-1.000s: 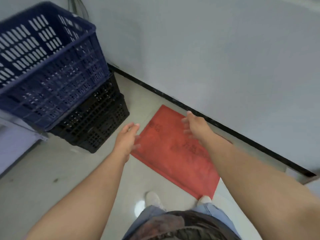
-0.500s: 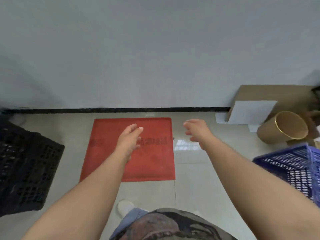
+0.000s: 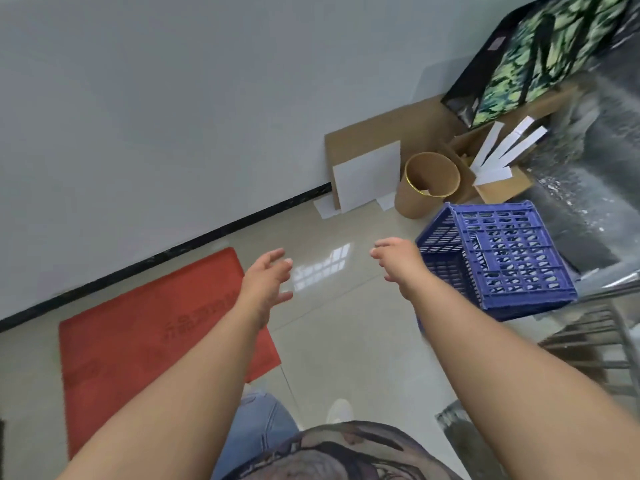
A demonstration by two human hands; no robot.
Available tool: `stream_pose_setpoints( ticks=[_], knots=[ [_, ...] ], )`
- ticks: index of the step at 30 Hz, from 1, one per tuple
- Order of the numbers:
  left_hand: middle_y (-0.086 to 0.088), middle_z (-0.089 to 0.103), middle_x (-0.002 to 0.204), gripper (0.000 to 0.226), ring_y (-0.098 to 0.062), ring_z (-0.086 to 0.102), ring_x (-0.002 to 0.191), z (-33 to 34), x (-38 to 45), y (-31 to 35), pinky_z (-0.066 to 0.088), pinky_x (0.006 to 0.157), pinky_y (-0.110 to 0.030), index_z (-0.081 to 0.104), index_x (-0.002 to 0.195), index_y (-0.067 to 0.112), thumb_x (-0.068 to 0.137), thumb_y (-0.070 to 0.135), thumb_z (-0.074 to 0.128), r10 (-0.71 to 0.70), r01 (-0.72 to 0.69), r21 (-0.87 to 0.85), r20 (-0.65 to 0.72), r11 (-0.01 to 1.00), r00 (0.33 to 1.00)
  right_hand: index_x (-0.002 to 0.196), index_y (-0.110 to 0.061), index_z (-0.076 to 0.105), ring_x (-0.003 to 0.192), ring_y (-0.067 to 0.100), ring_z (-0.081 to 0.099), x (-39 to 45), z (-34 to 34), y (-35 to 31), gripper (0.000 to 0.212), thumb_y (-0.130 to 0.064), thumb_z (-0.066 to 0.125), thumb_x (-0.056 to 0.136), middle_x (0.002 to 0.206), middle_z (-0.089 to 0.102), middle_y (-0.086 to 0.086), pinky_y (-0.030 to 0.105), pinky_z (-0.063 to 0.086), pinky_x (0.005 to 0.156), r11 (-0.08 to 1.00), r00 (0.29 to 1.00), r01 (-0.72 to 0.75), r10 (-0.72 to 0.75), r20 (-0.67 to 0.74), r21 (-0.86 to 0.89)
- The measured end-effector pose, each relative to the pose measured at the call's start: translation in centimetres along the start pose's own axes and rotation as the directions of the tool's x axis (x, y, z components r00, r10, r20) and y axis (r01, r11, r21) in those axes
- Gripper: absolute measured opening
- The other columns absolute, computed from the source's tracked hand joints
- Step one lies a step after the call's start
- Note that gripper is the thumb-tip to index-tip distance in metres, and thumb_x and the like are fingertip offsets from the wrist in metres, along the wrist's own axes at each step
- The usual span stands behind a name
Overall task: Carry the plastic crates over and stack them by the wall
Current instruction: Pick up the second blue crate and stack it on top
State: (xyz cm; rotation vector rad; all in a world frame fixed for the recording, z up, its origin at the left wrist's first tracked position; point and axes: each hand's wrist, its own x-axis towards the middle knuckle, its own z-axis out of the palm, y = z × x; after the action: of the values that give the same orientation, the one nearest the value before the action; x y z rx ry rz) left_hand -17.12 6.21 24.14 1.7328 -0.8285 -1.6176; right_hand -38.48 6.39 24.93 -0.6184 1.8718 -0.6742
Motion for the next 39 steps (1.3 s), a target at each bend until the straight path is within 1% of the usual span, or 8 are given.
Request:
stream_pose_setpoints(
  ticks=[6, 12, 19, 25, 32, 34, 36, 39],
  knots=[
    [-0.010, 0.041, 0.142, 0.043, -0.026, 0.053, 0.120, 5.3, 2.9, 2.3, 0.060, 0.068, -0.035, 0.054, 0.130, 0.014, 0.091, -0.003, 0.050, -0.023, 0.017, 0.071, 0.094, 0.997, 0.995, 0.134, -0.011, 0.054, 0.122, 0.028, 0.049, 3.2, -3.5, 1.5, 0.048, -0.009, 0.061, 0.087, 0.135, 0.053, 0.009, 0.046, 0.043, 0.104, 0.990, 0.990, -0.071, 0.085, -0.115, 0.120],
    [-0.009, 0.047, 0.139, 0.045, -0.023, 0.063, 0.104, 9.8, 7.4, 4.7, 0.060, 0.058, -0.035, 0.047, 0.138, 0.020, 0.096, 0.004, 0.046, -0.061, 0.034, 0.124, 0.225, 0.992, 0.972, 0.127, -0.009, 0.059, 0.101, 0.023, 0.054, 6.6, -6.2, 1.1, 0.044, -0.014, 0.065, 0.084, 0.112, 0.059, 0.006, 0.034, 0.046, 0.080, 0.979, 0.961, -0.110, 0.149, -0.232, 0.172],
    [-0.007, 0.051, 0.132, 0.049, -0.025, 0.059, 0.110, 15.4, 11.9, 6.9, 0.060, 0.069, -0.042, 0.038, 0.145, 0.022, 0.097, 0.023, 0.050, -0.090, 0.023, 0.225, 0.294, 0.974, 0.952, 0.071, -0.007, 0.056, 0.067, 0.020, 0.043, 10.2, -10.5, 0.4, 0.028, -0.027, 0.051, 0.090, 0.068, 0.047, 0.001, 0.028, 0.033, 0.061, 0.977, 0.922, -0.124, 0.178, -0.344, 0.173],
    [-0.002, 0.054, 0.129, 0.047, -0.020, 0.054, 0.114, 20.6, 14.7, 5.2, 0.051, 0.088, -0.043, 0.042, 0.141, 0.025, 0.096, 0.037, 0.047, -0.131, 0.022, 0.337, 0.305, 0.941, 0.943, 0.082, -0.002, 0.064, 0.066, 0.024, 0.043, 13.5, -14.4, 2.9, 0.027, -0.026, 0.052, 0.088, 0.067, 0.049, 0.007, 0.035, 0.033, 0.066, 0.971, 0.902, -0.186, 0.230, -0.366, 0.152],
    [-0.001, 0.056, 0.121, 0.042, -0.020, 0.055, 0.111, 25.7, 17.3, -0.1, 0.046, 0.092, -0.041, 0.046, 0.137, 0.025, 0.097, 0.039, 0.045, -0.186, 0.103, 0.320, 0.243, 0.942, 0.952, 0.059, -0.016, 0.033, 0.059, 0.024, 0.033, 19.7, -19.0, 7.6, 0.034, -0.023, 0.050, 0.088, 0.058, 0.036, 0.005, 0.034, 0.027, 0.062, 0.963, 0.895, -0.270, 0.254, -0.368, 0.008],
    [0.000, 0.055, 0.122, 0.044, -0.020, 0.055, 0.111, 26.5, 18.5, -1.4, 0.046, 0.091, -0.040, 0.045, 0.138, 0.024, 0.097, 0.040, 0.045, -0.191, 0.108, 0.320, 0.241, 0.941, 0.951, 0.062, -0.019, 0.042, 0.061, 0.025, 0.038, 21.9, -19.8, 8.5, 0.028, -0.023, 0.051, 0.088, 0.063, 0.042, 0.004, 0.034, 0.031, 0.063, 0.961, 0.897, -0.277, 0.253, -0.362, -0.016],
    [0.001, 0.055, 0.124, 0.045, -0.020, 0.055, 0.112, 27.3, 19.9, -2.8, 0.047, 0.091, -0.040, 0.044, 0.139, 0.025, 0.097, 0.041, 0.044, -0.202, 0.118, 0.322, 0.242, 0.939, 0.949, 0.099, -0.018, 0.065, 0.088, 0.030, 0.057, 24.1, -20.3, 9.4, 0.016, -0.025, 0.053, 0.091, 0.098, 0.063, 0.006, 0.037, 0.044, 0.077, 0.959, 0.913, -0.275, 0.239, -0.331, -0.068],
    [0.001, 0.055, 0.123, 0.045, -0.020, 0.055, 0.111, 28.2, 22.4, -5.2, 0.048, 0.092, -0.042, 0.042, 0.140, 0.027, 0.097, 0.042, 0.043, -0.225, 0.142, 0.320, 0.241, 0.937, 0.944, 0.139, -0.013, 0.046, 0.113, 0.029, 0.054, 27.2, -20.3, 10.6, 0.048, -0.027, 0.053, 0.094, 0.137, 0.054, 0.008, 0.041, 0.043, 0.093, 0.943, 0.921, -0.274, 0.201, -0.334, -0.190]
  ],
)
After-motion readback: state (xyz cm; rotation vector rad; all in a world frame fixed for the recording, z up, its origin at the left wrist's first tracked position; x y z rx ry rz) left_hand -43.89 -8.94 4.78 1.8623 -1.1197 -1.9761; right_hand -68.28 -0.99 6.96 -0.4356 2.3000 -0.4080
